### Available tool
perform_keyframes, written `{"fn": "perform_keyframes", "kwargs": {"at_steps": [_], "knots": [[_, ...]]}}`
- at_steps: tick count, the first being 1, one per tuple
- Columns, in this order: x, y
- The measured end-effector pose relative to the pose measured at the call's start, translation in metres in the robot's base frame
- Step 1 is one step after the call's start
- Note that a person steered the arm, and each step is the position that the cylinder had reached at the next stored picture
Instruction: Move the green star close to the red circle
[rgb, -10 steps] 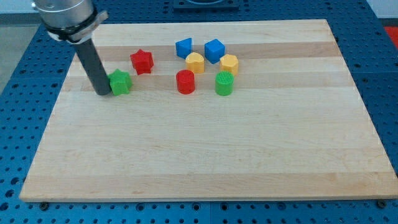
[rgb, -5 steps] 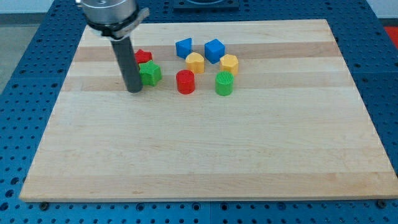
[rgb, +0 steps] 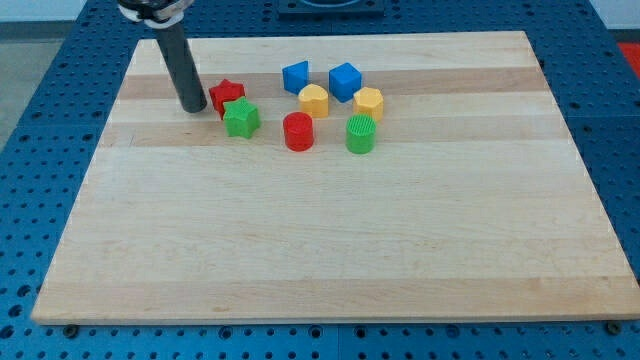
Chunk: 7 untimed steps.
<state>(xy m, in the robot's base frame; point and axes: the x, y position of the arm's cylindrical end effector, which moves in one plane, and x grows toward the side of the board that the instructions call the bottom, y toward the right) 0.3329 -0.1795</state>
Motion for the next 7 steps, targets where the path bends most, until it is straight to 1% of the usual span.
{"fn": "perform_keyframes", "kwargs": {"at_steps": [3,5,7], "knots": [[-0.008,0.051],[-0.008,0.046],[-0.001,0.018]]}}
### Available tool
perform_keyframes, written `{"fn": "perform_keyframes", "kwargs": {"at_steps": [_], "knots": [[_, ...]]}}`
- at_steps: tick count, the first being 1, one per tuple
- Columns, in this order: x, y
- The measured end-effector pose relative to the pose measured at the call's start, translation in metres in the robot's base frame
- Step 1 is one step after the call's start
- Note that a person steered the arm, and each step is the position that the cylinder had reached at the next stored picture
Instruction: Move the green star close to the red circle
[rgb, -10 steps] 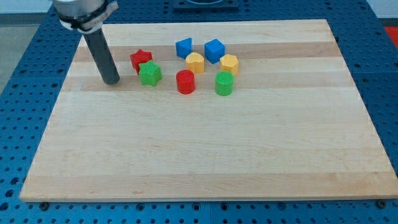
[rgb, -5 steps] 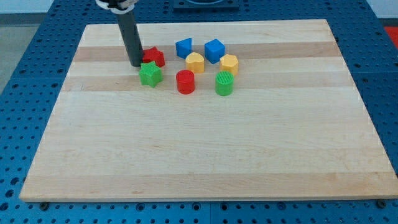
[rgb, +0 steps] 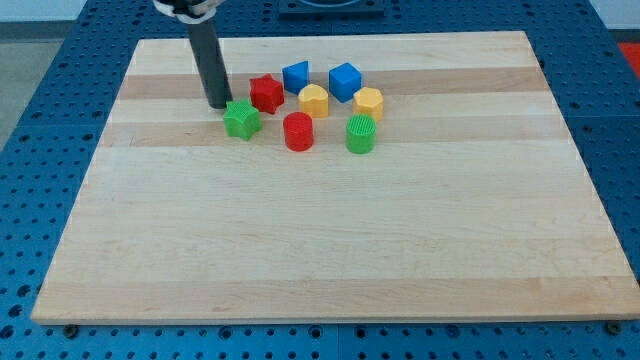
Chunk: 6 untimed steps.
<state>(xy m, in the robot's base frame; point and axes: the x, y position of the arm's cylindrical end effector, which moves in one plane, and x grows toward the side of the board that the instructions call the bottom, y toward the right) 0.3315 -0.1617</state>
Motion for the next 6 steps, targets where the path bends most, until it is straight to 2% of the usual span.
{"fn": "perform_keyframes", "kwargs": {"at_steps": [2,6], "knots": [[0.034,-0.016],[0.037,0.04]]}}
